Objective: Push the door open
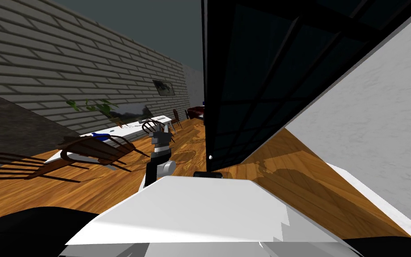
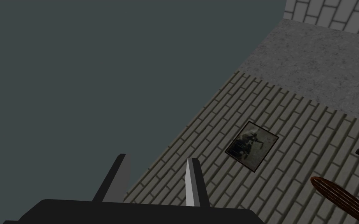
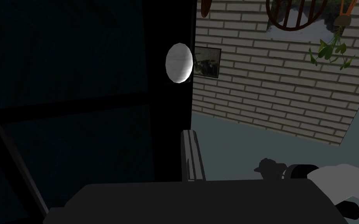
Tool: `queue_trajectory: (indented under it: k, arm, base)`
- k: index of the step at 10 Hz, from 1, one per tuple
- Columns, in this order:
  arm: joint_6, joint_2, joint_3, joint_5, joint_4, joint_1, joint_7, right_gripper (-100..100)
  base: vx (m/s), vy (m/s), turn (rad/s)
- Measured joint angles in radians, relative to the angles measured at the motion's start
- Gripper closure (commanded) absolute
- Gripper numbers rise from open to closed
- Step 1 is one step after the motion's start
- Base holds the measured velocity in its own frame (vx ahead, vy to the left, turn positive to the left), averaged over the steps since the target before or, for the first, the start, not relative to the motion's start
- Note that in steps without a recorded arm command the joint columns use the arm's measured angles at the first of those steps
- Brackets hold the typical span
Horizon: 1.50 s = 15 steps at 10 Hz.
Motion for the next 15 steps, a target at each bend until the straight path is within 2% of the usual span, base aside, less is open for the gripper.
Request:
queue_trajectory:
  k: [3,4,8,11,15]
  arm:
    - [0.000,-0.001,0.000,0.000,0.000,0.000,0.000,100]
    - [0.000,-0.001,0.000,0.000,0.000,0.000,0.000,-100]
    - [0.007,-0.003,0.013,-0.047,0.000,-0.012,-0.070,-100]
    - [0.006,-0.005,0.023,-0.096,0.022,-0.037,-0.132,-100]
    - [0.018,-0.008,0.041,-0.157,0.014,-0.047,-0.223,-100]
  base:
    - [-0.001,-0.010,0.000]
    - [-0.007,-0.011,0.057]
    - [-0.014,-0.018,0.048]
    - [-0.023,-0.020,0.073]
    - [-0.021,-0.014,0.061]
